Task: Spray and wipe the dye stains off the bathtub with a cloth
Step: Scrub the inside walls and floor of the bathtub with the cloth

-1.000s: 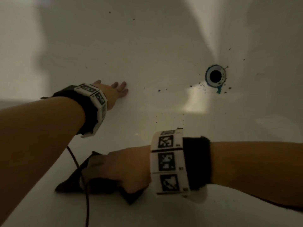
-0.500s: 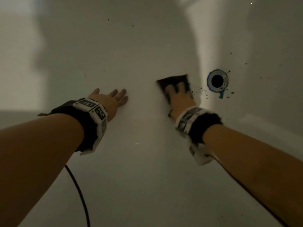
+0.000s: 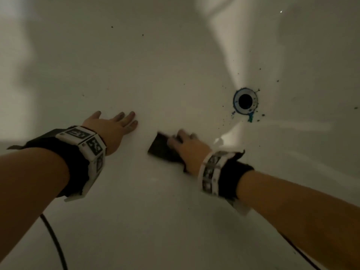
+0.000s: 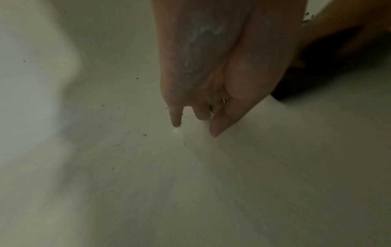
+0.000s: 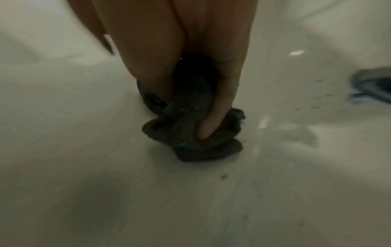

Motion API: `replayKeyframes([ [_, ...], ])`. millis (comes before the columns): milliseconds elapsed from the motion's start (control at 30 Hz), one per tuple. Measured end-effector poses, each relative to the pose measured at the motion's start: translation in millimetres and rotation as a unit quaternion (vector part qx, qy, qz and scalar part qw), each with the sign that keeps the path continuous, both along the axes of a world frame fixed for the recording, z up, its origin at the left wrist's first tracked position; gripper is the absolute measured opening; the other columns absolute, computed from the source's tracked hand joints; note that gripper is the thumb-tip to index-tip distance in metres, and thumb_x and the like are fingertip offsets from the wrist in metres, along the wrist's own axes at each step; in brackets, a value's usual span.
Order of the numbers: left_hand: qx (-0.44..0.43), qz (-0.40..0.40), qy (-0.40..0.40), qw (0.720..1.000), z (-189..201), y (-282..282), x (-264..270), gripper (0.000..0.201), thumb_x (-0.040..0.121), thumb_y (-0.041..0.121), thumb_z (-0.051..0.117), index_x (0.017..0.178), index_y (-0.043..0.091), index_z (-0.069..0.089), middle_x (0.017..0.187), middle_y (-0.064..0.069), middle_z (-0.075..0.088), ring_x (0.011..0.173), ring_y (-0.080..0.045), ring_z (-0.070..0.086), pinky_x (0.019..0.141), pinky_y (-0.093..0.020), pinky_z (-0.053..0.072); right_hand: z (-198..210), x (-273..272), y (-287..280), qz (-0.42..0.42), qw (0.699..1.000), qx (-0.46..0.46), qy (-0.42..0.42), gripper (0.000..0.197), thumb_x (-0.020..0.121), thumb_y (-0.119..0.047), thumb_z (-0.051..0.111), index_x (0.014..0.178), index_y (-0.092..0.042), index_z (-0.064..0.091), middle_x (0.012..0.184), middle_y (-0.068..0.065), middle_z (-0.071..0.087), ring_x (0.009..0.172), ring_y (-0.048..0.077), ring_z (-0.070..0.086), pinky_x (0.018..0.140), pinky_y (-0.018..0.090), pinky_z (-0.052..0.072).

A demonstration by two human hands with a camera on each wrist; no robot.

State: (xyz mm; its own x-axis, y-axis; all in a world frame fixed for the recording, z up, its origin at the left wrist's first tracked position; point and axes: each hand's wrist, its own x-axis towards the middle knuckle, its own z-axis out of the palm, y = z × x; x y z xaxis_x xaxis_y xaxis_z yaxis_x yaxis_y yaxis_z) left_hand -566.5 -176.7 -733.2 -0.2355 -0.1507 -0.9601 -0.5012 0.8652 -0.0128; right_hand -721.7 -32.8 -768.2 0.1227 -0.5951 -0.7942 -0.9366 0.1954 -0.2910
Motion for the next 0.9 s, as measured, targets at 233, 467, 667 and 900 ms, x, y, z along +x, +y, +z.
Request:
replayKeyframes([
  [233, -0.001, -0.013, -0.007, 1.000, -2.5, 0.8, 1.7, 0.069, 0.093, 0.002, 0.016, 0.146, 0.029, -0.018, 0.152, 0.011, -0.027, 0.144, -0.008, -0.006, 0.118, -0.044, 0.007, -3.9, -125.4, -42.3, -0.242, 0.957, -0.056, 0.151, 0.068, 0.077, -0.014, 0.069, 0.134, -0.014, 0.033, 0.134, 0.019, 0.031, 0.107, 0.041, 0.051, 0.092, 0.046, 0.046],
  [467, -0.010, -0.005, -0.003, 1.000, -0.9, 1.6, 1.6, 0.070, 0.091, 0.001, 0.014, 0.146, 0.030, -0.017, 0.152, 0.011, -0.026, 0.144, -0.007, -0.005, 0.117, -0.042, 0.007, 61.1, -69.9, 46.8, -0.032, 0.986, 0.017, -0.165, 0.033, 0.089, -0.023, 0.059, 0.120, -0.019, 0.049, 0.119, 0.005, 0.048, 0.101, 0.027, 0.054, 0.086, 0.042, 0.049],
  [667, -0.010, -0.011, -0.009, 1.000, 1.0, 3.4, -1.6, 0.071, 0.090, -0.001, 0.014, 0.146, 0.030, -0.019, 0.152, 0.011, -0.027, 0.144, -0.007, -0.006, 0.118, -0.042, 0.007, 13.0, -63.4, 66.7, 0.127, 0.982, 0.138, -0.032, 0.056, 0.096, -0.029, 0.043, 0.145, -0.029, 0.018, 0.155, 0.009, 0.005, 0.137, 0.034, 0.018, 0.112, 0.041, 0.026],
  [900, -0.015, -0.012, -0.002, 1.000, -2.4, 4.2, 2.2, 0.076, 0.087, -0.002, 0.017, 0.145, 0.031, -0.021, 0.151, 0.013, -0.029, 0.143, -0.005, -0.009, 0.117, -0.041, 0.007, -0.7, -163.5, 12.4, -0.050, 0.973, 0.012, 0.226, 0.069, 0.088, -0.016, 0.057, 0.145, -0.021, 0.020, 0.152, 0.018, 0.008, 0.130, 0.042, 0.026, 0.104, 0.047, 0.033],
])
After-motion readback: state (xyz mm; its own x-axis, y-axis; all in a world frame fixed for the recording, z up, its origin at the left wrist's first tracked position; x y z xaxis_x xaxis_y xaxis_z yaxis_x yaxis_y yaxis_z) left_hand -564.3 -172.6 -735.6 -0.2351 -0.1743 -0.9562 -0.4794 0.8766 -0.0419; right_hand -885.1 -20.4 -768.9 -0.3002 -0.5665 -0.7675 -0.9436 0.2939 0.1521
